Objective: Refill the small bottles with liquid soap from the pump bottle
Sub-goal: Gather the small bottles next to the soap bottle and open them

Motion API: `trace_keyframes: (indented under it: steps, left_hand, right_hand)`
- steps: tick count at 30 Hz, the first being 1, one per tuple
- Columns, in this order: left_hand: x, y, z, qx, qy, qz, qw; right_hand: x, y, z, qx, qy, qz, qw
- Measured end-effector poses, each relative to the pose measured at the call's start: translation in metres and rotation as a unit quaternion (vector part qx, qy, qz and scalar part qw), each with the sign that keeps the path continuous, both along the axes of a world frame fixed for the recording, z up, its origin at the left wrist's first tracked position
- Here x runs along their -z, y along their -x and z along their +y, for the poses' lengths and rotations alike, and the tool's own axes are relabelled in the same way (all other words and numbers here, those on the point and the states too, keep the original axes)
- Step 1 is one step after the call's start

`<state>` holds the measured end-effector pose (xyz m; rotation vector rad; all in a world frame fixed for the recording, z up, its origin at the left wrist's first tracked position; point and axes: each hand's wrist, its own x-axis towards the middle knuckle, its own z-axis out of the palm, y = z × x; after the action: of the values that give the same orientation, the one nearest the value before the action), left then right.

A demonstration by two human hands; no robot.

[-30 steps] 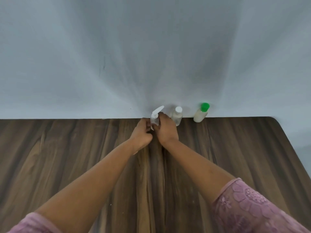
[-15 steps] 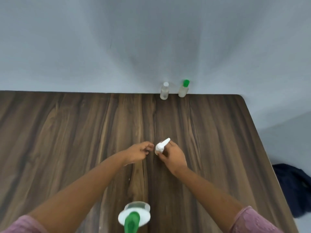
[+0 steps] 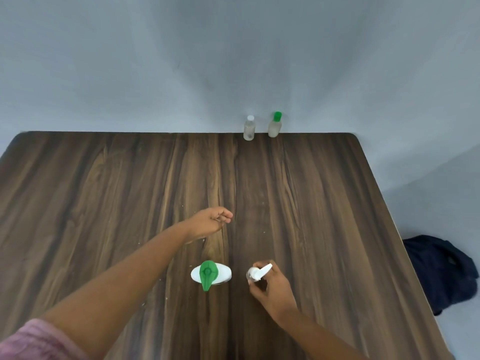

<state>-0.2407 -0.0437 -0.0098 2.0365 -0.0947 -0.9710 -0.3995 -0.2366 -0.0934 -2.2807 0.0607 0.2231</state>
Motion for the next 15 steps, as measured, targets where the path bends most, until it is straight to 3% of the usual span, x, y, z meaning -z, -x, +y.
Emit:
trace_keyframes:
  steps: [6, 15]
  left_hand:
    - [0.001, 0.002, 0.004, -0.013, 0.0, -0.011, 1.0]
    - [0.009, -0.01, -0.003, -0.032, 0.012, -0.016, 0.999]
  right_hand:
    - [0.0, 0.003, -0.001, -0.009, -0.011, 0.0, 1.0]
    - [0.015, -0.003, -0.027, -0.071, 0.0, 0.08, 0.994]
